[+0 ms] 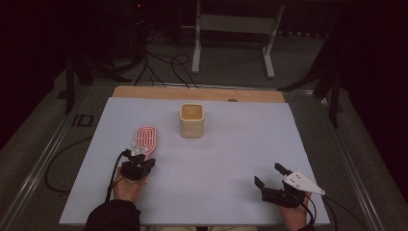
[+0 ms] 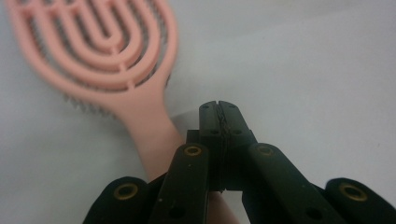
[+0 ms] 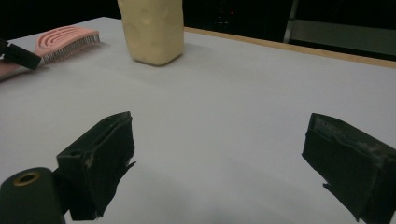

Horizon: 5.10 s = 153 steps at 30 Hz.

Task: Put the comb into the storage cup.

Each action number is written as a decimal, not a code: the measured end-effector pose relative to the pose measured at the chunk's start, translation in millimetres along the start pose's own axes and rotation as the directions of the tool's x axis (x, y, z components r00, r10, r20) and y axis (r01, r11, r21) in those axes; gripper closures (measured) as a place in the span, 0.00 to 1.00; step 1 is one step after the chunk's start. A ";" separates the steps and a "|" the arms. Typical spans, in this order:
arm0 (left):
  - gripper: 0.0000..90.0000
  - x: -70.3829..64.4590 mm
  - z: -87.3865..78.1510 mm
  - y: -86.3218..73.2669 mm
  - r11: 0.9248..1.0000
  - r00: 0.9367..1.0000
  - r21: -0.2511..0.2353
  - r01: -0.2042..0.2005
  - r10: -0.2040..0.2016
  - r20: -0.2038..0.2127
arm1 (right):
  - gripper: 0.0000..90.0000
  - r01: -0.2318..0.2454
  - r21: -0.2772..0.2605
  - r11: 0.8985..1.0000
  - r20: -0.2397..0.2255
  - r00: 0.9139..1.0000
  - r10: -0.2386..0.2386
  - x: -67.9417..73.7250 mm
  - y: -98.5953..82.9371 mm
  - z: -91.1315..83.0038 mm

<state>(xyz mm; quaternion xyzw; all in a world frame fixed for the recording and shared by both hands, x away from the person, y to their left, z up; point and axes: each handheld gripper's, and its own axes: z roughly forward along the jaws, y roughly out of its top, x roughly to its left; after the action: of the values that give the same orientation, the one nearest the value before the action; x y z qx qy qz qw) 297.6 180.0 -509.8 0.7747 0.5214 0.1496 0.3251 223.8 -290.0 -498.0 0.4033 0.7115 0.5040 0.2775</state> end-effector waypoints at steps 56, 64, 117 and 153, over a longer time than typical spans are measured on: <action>0.00 36.4 -94.9 -57.8 0.907 0.997 -0.419 -0.051 0.025 -0.066 | 0.10 0.009 -0.002 1.000 -0.094 0.995 -0.009 -2.0 11.8 11.0; 0.00 36.7 -89.8 -58.8 0.913 0.998 -0.405 -0.047 0.024 -0.062 | 0.10 0.038 -0.003 0.999 -0.110 0.993 -0.038 -0.4 14.6 15.8; 0.00 30.2 -61.0 18.4 0.975 0.974 -0.074 -0.212 0.204 -0.098 | 0.10 0.016 0.005 1.000 -0.075 0.997 -0.015 2.2 2.7 10.0; 0.01 24.7 0.9 49.2 0.922 0.946 0.260 -0.289 0.316 -0.068 | 0.10 0.015 -0.002 1.000 -0.063 0.998 -0.015 1.6 2.4 9.0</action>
<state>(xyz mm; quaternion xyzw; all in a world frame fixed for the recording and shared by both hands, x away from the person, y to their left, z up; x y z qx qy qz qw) 343.1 190.0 -480.6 0.8709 0.4268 0.1738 0.1708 230.9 -283.8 -498.8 0.3817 0.7224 0.5150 0.2592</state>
